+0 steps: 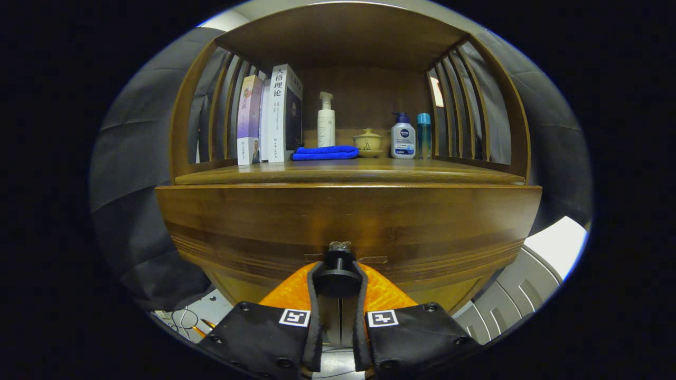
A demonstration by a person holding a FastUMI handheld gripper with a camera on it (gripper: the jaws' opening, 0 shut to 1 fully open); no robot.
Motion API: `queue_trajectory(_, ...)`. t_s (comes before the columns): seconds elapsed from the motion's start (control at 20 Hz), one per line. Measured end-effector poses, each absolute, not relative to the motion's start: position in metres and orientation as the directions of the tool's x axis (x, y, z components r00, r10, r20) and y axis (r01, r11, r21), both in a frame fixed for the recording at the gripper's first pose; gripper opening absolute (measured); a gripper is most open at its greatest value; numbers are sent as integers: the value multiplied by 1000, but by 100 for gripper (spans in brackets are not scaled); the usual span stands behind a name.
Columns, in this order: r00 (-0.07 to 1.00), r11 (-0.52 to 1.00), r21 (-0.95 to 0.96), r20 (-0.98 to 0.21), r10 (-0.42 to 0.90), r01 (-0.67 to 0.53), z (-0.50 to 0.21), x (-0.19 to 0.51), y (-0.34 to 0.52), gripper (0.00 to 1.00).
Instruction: Pull open the drawer, take out the items inside it, and place them on the countertop above the cabinet.
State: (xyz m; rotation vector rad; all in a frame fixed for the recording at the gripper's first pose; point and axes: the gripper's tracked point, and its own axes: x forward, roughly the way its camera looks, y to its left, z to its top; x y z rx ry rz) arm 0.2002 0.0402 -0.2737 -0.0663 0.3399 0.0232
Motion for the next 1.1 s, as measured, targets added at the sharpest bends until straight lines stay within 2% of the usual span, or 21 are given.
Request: queue_trajectory(1.1, 932, 989, -93, -354, 76, -116, -274, 73, 46, 26)
